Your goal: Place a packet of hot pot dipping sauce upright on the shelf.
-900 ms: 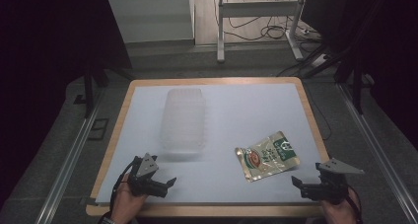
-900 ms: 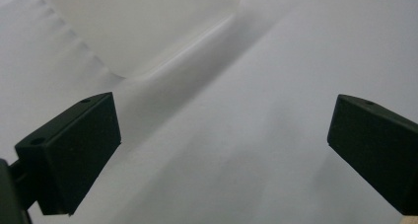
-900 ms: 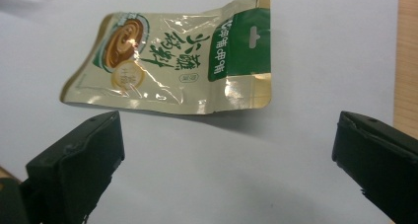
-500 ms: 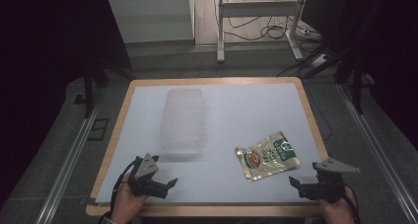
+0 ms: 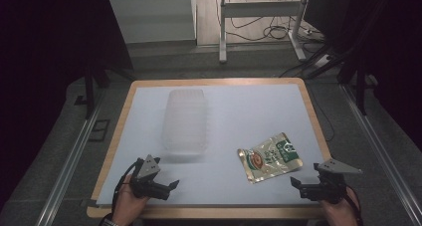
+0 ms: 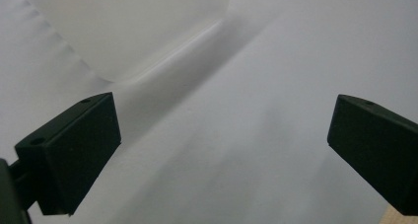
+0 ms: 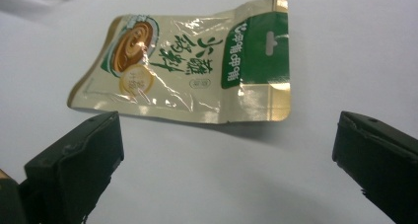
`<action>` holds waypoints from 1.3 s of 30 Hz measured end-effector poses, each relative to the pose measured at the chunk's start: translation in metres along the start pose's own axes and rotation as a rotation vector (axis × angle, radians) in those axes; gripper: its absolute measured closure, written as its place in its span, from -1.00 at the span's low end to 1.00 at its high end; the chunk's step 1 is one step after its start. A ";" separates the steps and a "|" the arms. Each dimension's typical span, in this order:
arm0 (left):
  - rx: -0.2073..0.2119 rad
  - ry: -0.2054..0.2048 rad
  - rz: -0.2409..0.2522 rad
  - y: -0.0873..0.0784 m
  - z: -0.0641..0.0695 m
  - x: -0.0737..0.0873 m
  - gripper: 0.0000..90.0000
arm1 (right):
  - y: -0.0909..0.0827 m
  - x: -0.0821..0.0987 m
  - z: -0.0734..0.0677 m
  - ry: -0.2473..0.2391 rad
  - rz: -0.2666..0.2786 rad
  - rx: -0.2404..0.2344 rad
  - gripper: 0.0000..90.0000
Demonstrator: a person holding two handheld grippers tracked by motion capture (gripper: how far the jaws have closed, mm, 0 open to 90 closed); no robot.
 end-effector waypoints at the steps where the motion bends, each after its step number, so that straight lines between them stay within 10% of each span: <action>1: 0.007 -0.014 -0.004 0.001 0.000 0.000 -1.00 | 0.001 -0.001 0.000 -0.002 0.006 -0.004 -1.00; 14: -0.001 0.063 -0.047 0.003 0.002 0.002 -1.00 | 0.006 -0.006 0.002 -0.051 0.010 0.010 -1.00; 39: 0.000 0.075 -0.058 0.005 0.004 0.002 -1.00 | 0.038 -0.013 0.015 -0.076 -0.025 -0.024 -0.92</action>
Point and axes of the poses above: each handheld gripper's, and its own axes: y roughly forward along the jaws, x roughly out of its underside, z roughly to its right, the point moved 2 cm from there along y, roughly forward along the jaws, and after that the axes turned 15 degrees about z, right-handed, at the moved point
